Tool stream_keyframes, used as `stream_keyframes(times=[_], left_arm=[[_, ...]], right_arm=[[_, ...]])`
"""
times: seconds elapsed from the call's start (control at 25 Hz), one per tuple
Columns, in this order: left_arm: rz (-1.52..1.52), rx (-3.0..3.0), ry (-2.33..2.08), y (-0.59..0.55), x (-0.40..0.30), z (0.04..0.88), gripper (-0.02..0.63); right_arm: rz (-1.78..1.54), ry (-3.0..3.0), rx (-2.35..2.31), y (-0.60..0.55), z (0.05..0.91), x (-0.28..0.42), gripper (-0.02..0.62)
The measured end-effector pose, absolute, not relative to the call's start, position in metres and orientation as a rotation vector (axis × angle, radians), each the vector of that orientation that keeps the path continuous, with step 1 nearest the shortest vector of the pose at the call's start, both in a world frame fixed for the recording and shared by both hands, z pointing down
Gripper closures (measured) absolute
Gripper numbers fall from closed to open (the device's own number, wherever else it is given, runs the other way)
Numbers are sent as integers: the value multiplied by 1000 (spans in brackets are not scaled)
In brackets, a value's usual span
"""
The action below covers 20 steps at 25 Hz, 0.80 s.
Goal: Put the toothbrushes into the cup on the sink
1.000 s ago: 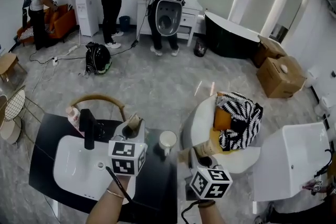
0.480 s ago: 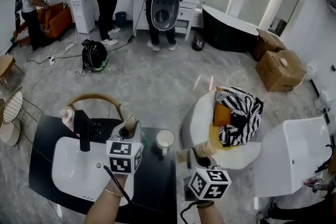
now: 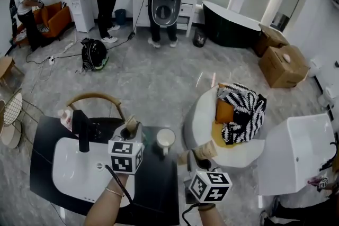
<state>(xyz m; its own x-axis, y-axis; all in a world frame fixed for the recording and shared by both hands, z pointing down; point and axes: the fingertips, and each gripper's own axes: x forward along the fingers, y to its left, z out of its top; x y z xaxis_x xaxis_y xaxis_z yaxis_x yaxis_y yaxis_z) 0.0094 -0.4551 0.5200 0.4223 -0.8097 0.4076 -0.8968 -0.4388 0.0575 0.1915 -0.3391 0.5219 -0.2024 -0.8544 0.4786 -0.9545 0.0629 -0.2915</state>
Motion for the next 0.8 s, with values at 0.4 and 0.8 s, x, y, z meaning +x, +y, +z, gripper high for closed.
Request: stream_keyframes(times=[0.4,0.8], left_arm=[[458,2369,-1487,-454,10,529,569],[431,2293,-1519,-444,-6,538,423]], right_arm=[[831,-2151,1855,-333,520,195,548],[815,-2168,1849,-327,515,189,548]])
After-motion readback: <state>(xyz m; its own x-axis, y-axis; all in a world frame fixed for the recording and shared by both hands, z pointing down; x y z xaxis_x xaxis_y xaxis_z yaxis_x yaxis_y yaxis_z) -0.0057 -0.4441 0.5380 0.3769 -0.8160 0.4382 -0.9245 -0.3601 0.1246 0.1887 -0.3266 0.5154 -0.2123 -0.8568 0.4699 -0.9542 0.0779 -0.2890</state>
